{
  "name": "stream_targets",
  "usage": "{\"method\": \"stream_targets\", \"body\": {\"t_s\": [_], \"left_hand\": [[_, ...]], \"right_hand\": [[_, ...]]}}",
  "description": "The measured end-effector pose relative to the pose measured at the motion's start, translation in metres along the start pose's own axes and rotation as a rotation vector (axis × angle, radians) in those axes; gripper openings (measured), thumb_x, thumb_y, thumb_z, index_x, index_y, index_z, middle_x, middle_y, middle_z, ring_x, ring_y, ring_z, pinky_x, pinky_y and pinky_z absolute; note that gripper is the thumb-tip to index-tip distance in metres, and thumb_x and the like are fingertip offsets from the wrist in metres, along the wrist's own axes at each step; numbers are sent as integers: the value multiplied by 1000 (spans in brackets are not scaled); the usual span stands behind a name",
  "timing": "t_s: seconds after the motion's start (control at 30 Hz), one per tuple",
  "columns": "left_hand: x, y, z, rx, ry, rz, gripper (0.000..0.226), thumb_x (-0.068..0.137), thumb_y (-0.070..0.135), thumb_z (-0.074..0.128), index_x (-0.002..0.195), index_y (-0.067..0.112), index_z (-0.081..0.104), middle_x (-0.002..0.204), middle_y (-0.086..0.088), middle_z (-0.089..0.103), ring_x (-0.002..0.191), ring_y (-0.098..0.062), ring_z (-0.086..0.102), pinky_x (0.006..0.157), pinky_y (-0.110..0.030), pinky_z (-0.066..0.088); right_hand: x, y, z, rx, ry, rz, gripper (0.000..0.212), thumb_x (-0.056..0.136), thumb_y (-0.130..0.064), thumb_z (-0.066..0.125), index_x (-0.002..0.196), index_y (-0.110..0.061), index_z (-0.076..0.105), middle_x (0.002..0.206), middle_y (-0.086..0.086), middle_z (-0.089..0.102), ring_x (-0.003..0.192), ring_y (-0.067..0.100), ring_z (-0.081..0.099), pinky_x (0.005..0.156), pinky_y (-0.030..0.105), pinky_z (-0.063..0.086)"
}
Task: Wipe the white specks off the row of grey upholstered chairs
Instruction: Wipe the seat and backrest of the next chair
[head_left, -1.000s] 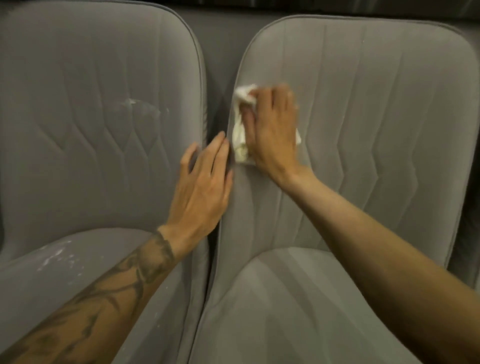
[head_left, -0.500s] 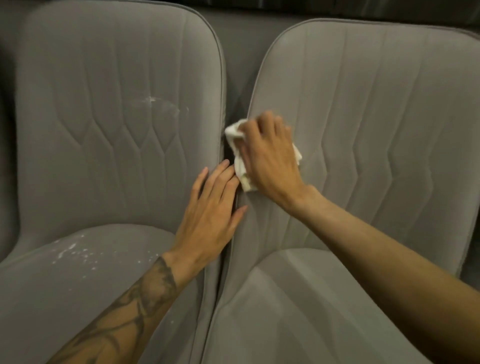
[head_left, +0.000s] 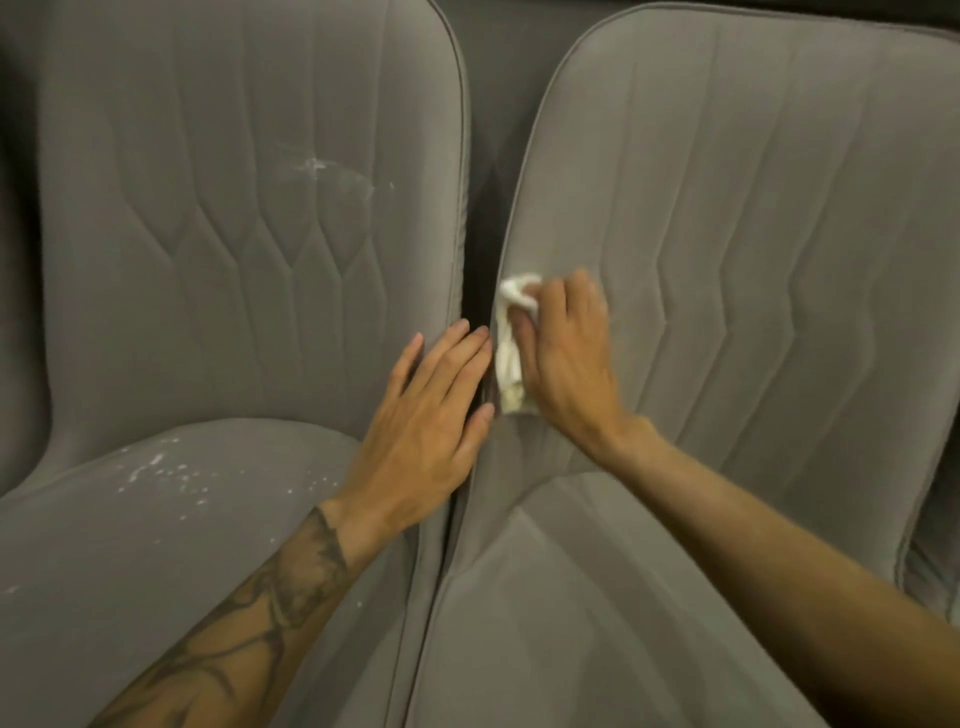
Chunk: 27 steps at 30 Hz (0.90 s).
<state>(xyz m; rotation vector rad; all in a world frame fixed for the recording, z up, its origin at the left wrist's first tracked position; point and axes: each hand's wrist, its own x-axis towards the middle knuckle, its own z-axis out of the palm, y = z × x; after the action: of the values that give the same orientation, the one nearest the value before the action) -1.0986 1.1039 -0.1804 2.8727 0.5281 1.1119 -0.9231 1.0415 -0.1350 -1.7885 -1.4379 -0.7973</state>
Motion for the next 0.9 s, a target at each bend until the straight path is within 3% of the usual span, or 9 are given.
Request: {"method": "stream_targets", "body": {"t_s": [0.1,0.2,0.33,0.4,0.57,0.73,0.9], "left_hand": [[-25,8,0,-22,-58,-16,58,107,29,45,160,9,35,167,-5,36,160,-16,18,131,-48,14],[-45,12,-4,-29,-107,-14,54,106,24,47,157,9,42,163,-4,43,157,-18,27,128,-49,22],[-63,15,-7,-80,-164,-28,46,105,13,51,151,10,52,156,-2,51,153,-17,36,125,-46,27],[-70,17,-9,-107,-194,-42,46,103,8,49,148,9,55,154,-3,54,150,-19,41,124,-44,27],[-97,19,-18,-150,-258,-84,45,93,-3,53,136,6,64,145,-9,61,141,-26,52,118,-43,35],[-121,24,-28,-175,-332,-127,24,96,-1,63,116,9,71,125,-7,68,119,-27,63,108,-30,35],[-144,32,-39,-159,-352,-156,21,99,6,62,117,13,69,121,-3,66,115,-23,60,104,-32,36]], "right_hand": [[-32,0,-1,21,-107,-15,14,103,-31,46,103,-17,48,100,4,47,86,19,44,76,39,43],[-8,5,-8,-73,-96,-118,17,102,-34,45,101,-17,46,99,6,46,84,21,44,74,36,38],[16,-8,-3,-87,37,35,21,102,-36,45,104,-16,49,103,6,47,85,18,42,73,30,36],[-1,-21,1,-21,40,113,22,102,-31,47,106,-11,53,103,10,49,88,23,46,76,37,43],[-98,-43,-1,33,-298,19,20,102,-24,50,104,-6,57,102,15,51,90,32,50,78,48,46],[-151,-43,-10,106,-671,-67,25,105,-33,40,102,-9,50,104,10,47,91,30,47,82,43,41],[-166,-35,-20,-65,-725,182,28,105,-30,38,105,-5,52,110,17,52,101,37,50,90,47,37]]}}
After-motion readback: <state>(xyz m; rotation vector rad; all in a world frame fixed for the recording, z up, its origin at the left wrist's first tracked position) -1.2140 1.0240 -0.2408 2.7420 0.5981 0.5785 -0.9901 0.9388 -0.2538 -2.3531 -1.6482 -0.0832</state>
